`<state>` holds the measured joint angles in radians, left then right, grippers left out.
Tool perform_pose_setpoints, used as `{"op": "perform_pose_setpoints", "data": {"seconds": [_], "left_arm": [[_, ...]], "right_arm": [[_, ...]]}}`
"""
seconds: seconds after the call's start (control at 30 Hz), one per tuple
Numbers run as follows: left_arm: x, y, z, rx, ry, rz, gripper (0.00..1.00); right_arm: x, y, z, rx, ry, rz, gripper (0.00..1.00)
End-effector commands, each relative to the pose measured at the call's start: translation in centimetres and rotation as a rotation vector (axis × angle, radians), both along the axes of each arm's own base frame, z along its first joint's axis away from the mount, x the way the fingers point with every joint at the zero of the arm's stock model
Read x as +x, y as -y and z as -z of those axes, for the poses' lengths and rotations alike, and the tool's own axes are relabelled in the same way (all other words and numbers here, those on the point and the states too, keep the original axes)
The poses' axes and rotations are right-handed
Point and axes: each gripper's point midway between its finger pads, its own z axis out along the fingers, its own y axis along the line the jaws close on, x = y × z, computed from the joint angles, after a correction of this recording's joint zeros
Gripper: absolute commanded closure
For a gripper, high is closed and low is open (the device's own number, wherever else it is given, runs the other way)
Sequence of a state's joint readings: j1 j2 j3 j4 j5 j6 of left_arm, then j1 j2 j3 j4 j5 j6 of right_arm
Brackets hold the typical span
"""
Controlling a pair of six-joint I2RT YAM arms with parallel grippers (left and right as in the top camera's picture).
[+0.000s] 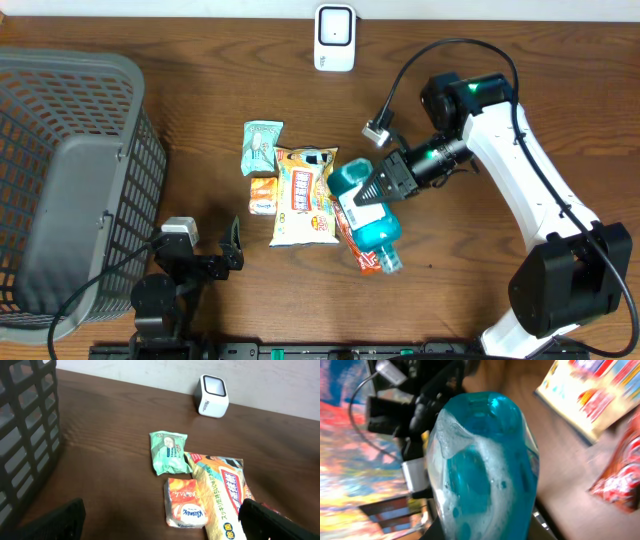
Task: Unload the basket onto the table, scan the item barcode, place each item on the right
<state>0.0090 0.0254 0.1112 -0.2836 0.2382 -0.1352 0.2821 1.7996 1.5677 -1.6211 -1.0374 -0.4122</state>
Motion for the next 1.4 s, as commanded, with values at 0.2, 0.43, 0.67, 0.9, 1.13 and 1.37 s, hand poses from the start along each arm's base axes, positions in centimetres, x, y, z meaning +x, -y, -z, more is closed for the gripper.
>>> {"op": "perform_pose_setpoints", "data": {"seconds": [0.2, 0.43, 0.67, 0.9, 1.13, 1.37], "left_arm": [[-0.2, 0.2, 1.2, -0.015, -0.038, 0.010, 0.02], [-0.2, 0.2, 1.2, -0.015, -0.038, 0.010, 0.02], [-0.2, 0.2, 1.2, -0.015, -0.038, 0.010, 0.02], [-0.2, 0.2, 1.2, -0.015, -0.038, 0.010, 0.02], [-0.2, 0.2, 1.2, -0.015, -0.038, 0.010, 0.02], [-0.2, 0.2, 1.2, -0.015, -0.038, 0.010, 0.02]], "right_arm": [[-1.4, -0.8, -3.6, 0.121, -0.028, 0.013, 0.99], [-1.9, -0.7, -4.3, 0.128, 0.000, 0.010, 0.99], [-2.3, -0.2, -4.2, 0.094, 0.038, -0.004, 0.99], [-1.9, 0.3, -3.1, 0.037, 0.090, -0.025, 0.99], [0.7, 0.9, -0.5, -0.083, 0.243, -0.030, 0.99], [7.8, 0.9, 2.5, -0.346, 0.520, 0.099, 0.99]]}}
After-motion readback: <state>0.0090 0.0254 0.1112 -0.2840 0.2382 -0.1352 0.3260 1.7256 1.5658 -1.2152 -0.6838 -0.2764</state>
